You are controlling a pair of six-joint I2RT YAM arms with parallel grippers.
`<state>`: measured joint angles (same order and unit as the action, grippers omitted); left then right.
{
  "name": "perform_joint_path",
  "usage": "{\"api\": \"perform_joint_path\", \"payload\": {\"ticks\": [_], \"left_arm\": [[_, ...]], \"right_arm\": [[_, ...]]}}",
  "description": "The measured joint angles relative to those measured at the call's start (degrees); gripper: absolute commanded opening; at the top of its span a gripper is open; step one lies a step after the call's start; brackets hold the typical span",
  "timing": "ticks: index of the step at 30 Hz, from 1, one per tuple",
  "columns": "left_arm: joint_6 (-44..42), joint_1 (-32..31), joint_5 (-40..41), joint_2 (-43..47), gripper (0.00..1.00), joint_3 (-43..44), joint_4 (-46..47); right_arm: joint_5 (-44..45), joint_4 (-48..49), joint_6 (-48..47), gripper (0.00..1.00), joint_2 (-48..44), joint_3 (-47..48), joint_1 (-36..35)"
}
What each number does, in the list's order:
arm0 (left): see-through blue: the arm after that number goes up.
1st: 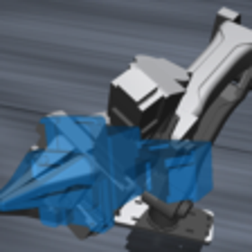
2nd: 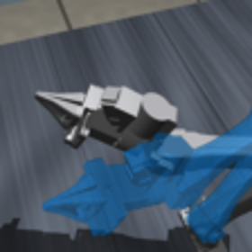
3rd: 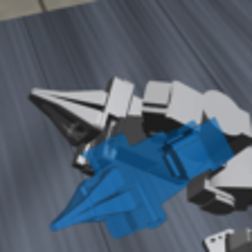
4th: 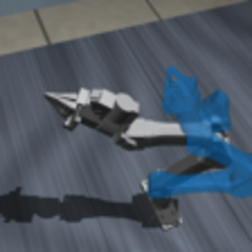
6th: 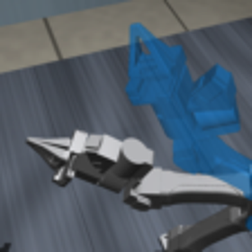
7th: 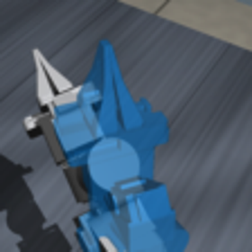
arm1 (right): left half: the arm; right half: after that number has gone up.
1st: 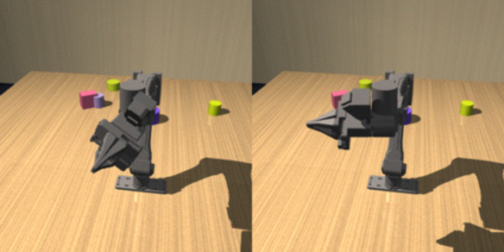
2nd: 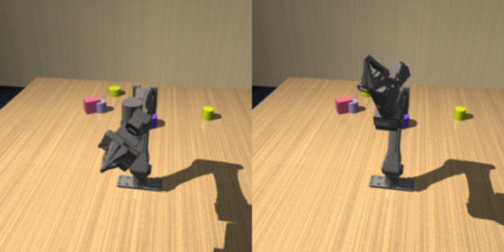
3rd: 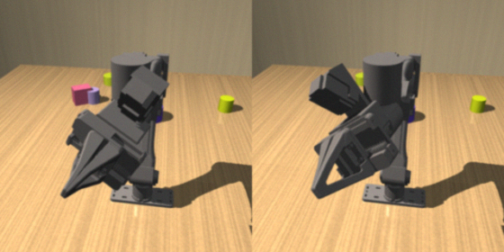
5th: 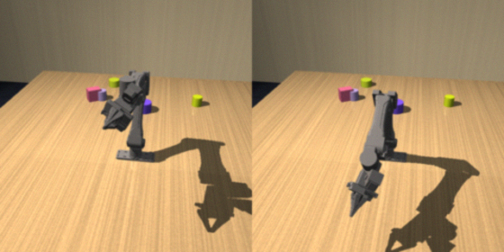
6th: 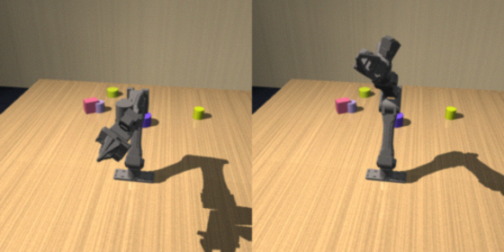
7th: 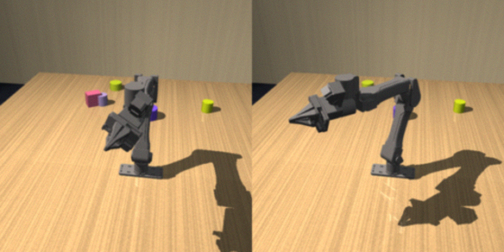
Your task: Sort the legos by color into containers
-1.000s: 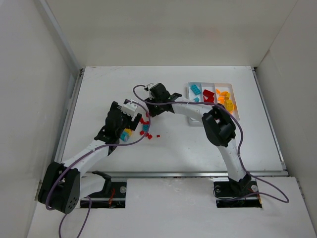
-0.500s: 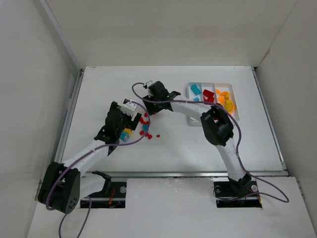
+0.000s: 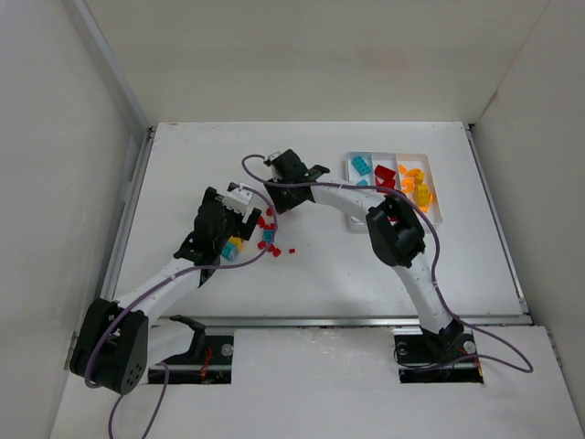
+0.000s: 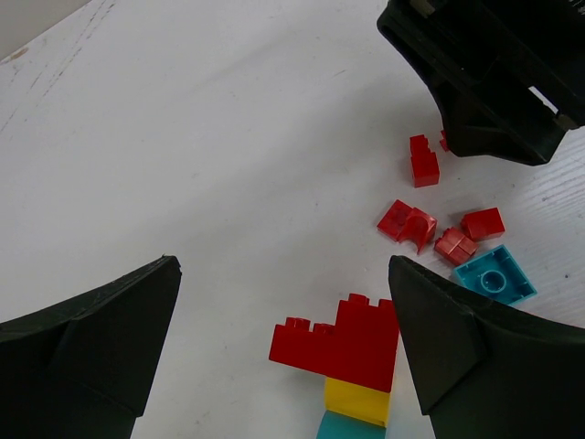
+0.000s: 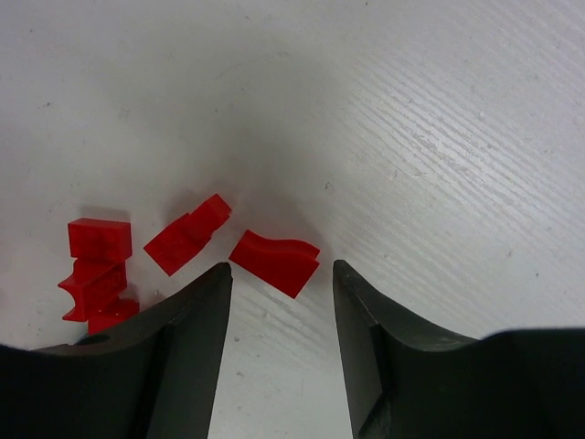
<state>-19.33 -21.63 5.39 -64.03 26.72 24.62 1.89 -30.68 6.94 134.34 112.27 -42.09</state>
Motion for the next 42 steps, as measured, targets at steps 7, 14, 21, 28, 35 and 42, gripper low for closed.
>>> {"api": "perform_joint_path", "payload": {"ticks": [7, 14, 21, 28, 35, 42], "left_arm": [[0.00, 0.00, -0.22, 0.00, 0.96, 0.00, 0.00], [0.00, 0.00, -0.42, 0.00, 0.96, 0.00, 0.00], [0.00, 0.00, -0.42, 0.00, 0.96, -0.13, 0.09], [0.00, 0.00, -0.42, 0.00, 0.96, -0.11, 0.46], [-0.02, 0.00, -0.42, 0.00, 0.96, -0.13, 0.48], [-0.09, 0.00, -0.68, 0.00, 0.96, -0.13, 0.63]], "right_arm": [[1.18, -1.49, -0.02, 0.54, 2.34, 2.84, -0.66], [1.57, -3.21, 0.02, 0.43, 4.28, 6.51, -0.76], [1.66, -3.58, 0.22, 0.16, 4.35, 6.69, -0.76], [2.71, -2.69, 0.46, 0.08, 3.91, 5.73, -0.79], [4.85, -0.79, 1.79, 0.02, -2.67, -1.92, -0.35], [4.85, 5.31, 7.67, 0.00, -19.45, -14.91, 5.73]]}}
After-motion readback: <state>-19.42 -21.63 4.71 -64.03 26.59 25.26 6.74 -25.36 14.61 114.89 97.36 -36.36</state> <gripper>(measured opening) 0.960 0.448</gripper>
